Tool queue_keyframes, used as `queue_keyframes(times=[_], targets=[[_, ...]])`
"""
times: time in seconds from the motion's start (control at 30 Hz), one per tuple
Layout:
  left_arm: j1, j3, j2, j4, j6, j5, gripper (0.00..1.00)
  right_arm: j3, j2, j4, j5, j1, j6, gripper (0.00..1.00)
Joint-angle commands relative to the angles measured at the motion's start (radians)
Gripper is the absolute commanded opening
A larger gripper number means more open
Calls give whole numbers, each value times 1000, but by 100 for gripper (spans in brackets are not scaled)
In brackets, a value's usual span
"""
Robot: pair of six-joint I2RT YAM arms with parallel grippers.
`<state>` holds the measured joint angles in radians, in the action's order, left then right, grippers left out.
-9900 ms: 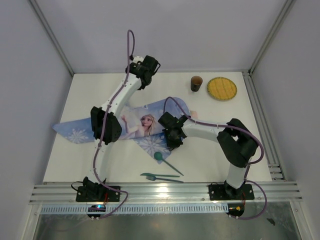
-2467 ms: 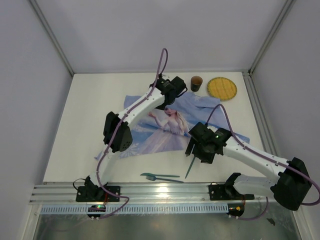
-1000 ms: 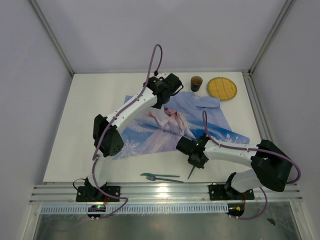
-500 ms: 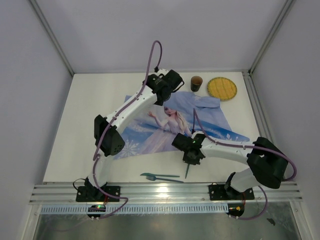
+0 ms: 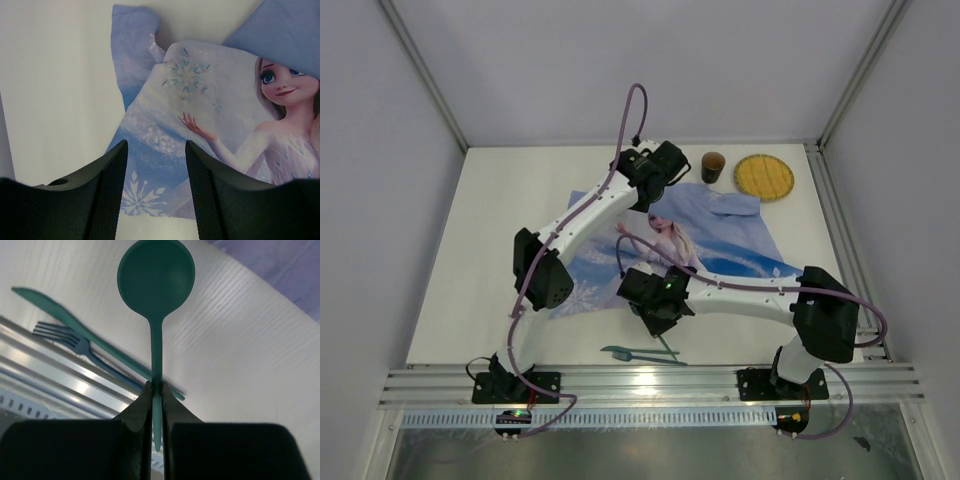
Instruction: Set the dinner table for one person
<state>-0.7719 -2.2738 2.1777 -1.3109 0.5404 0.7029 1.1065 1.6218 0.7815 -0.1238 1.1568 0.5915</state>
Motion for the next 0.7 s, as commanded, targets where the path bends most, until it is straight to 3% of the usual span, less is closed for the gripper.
queue_keyframes(times=[0.0,0.33,0.5,0.67], targets=[[2,-44,-7,-5,0,7,53,67,-28,94,108,73,-206,3],[2,-79,2,-17,7,4,53,150,121,213,231,265,-343,3],[2,-76,1,-25,12,10,53,159,147,194,196,279,-355,3],[2,-78,2,-25,18,7,53,176,155,191,65,281,-374,3]])
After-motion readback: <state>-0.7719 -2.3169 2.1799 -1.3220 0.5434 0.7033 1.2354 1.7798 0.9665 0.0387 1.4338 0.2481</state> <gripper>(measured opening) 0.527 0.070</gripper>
